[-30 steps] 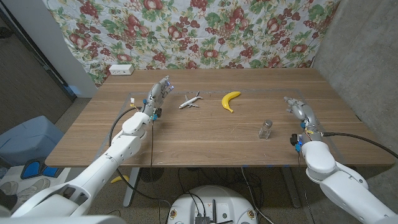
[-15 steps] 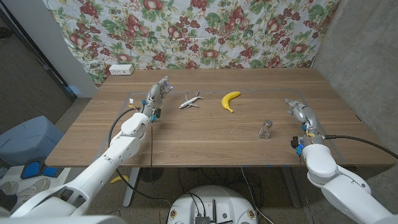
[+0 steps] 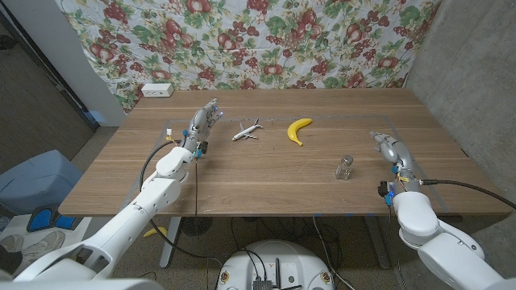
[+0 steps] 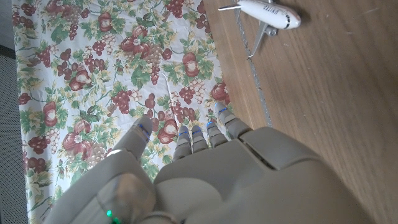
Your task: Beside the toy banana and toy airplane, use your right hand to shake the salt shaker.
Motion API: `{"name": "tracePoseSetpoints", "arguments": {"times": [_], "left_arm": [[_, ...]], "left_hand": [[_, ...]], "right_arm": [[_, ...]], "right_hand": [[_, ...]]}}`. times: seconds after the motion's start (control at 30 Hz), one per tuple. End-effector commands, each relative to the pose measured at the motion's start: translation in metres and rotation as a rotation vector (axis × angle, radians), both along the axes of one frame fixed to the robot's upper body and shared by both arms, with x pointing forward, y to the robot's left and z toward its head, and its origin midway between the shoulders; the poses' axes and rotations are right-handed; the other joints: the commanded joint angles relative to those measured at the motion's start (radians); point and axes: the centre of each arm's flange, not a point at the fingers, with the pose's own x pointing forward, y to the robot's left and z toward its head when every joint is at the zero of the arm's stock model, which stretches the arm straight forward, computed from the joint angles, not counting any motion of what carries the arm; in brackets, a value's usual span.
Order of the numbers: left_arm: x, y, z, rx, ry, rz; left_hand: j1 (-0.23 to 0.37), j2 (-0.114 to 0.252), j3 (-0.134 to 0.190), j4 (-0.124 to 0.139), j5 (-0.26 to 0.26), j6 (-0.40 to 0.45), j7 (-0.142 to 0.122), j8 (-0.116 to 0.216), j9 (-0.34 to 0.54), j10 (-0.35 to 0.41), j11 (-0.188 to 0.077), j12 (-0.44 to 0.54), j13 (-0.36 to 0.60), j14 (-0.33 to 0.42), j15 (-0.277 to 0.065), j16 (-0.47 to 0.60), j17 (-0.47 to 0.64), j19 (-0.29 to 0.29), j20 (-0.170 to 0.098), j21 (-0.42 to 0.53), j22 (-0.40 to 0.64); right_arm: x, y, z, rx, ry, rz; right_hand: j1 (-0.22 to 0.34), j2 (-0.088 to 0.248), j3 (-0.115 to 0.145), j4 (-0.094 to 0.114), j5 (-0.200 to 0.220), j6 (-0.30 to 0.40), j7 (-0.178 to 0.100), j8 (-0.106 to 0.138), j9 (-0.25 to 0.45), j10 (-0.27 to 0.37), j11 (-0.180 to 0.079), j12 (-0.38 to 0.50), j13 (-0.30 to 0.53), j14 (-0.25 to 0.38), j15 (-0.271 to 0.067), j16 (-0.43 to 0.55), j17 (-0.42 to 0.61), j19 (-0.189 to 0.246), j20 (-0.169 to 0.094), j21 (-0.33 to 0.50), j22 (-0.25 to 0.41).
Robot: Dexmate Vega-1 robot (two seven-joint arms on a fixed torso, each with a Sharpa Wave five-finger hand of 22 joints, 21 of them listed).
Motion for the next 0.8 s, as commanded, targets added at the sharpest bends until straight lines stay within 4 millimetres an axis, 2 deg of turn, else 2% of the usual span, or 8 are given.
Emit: {"name": "tracePoseSetpoints", "arguments": {"times": [0.03, 0.8], "left_arm": [[-0.002, 0.000, -0.001, -0.001, -0.005, -0.001], [-0.003, 0.001, -0.001, -0.002, -0.009, -0.006]], "left_hand": [[0.013, 0.040, -0.002, -0.003, 0.006, 0.008, 0.000, 0.002, 0.003, 0.008, -0.004, 0.003, 0.004, 0.004, -0.030, 0.003, 0.003, 0.009, -0.001, 0.003, 0.004], [0.014, 0.040, -0.001, -0.003, 0.006, 0.009, 0.001, 0.002, 0.003, 0.008, -0.002, 0.003, 0.004, 0.004, -0.030, 0.003, 0.003, 0.009, -0.001, 0.002, 0.004]], "right_arm": [[-0.005, 0.003, -0.005, -0.008, 0.016, -0.015], [-0.012, 0.015, -0.012, -0.060, 0.064, -0.052]], "right_hand": [[0.013, -0.005, -0.002, -0.007, 0.005, 0.006, -0.001, 0.006, 0.005, 0.011, -0.002, 0.002, 0.003, 0.006, 0.002, 0.007, 0.001, 0.011, 0.004, -0.005, 0.005], [0.035, -0.014, 0.002, -0.016, 0.010, 0.011, -0.007, 0.007, 0.005, 0.016, -0.008, 0.001, 0.002, 0.004, -0.005, 0.003, -0.005, 0.008, 0.004, -0.017, 0.004]]}}
